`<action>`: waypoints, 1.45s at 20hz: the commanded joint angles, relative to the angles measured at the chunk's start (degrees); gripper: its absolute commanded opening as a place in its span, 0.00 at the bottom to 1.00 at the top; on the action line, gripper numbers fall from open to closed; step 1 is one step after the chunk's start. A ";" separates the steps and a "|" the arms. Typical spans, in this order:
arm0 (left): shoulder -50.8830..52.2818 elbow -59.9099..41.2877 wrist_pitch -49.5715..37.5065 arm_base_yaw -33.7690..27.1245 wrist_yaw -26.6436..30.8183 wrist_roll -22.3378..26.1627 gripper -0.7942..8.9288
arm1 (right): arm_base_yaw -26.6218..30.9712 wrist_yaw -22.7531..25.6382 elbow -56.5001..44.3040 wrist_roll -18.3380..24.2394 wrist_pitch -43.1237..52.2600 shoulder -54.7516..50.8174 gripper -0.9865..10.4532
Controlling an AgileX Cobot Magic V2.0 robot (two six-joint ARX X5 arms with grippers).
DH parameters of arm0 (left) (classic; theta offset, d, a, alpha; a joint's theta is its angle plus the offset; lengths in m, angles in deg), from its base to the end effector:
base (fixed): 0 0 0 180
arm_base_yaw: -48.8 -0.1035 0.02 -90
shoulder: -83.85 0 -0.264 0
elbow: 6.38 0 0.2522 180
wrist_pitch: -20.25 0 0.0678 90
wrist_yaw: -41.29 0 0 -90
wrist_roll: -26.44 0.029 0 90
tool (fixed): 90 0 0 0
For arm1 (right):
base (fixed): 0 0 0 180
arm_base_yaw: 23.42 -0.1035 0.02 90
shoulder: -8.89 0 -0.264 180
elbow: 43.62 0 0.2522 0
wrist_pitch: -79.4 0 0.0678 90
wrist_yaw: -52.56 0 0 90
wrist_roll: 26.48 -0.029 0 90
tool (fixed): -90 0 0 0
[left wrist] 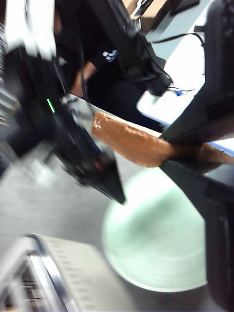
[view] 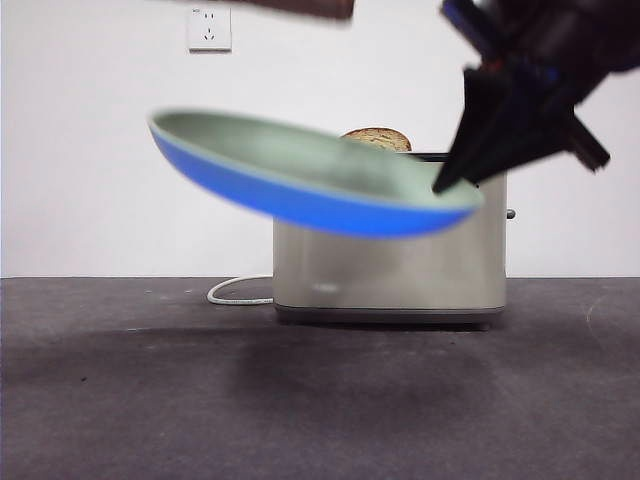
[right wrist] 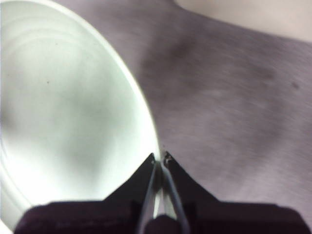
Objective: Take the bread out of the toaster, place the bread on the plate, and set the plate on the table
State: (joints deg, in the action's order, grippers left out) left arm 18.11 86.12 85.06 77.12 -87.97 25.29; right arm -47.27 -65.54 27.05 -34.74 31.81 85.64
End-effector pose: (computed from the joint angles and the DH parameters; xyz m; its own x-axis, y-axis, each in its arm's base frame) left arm 0.1742 -0.1147 0.4021 0.2365 -0.8463 -0.4772 0.7950 0.4510 -0.4058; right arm 0.2374 0.1199 0.2585 0.2875 0.6421 -0.7107 -0.4997 0.7336 0.4606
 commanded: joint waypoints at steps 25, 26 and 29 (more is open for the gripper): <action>-17.81 0.09 8.15 0.31 10.23 -2.32 0.60 | -6.32 2.56 0.09 -3.72 -2.49 -4.04 0.07; -17.44 0.09 8.33 0.31 10.23 -2.32 0.60 | -6.32 2.56 0.09 -3.72 -2.62 -4.04 0.07; -14.69 0.81 8.48 0.11 10.03 -2.32 0.60 | -6.29 2.71 0.09 -3.74 -2.64 -4.04 0.07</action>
State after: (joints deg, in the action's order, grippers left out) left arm 3.25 86.66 94.06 77.36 -77.79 22.76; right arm -53.44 -62.41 27.05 -38.12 28.60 81.66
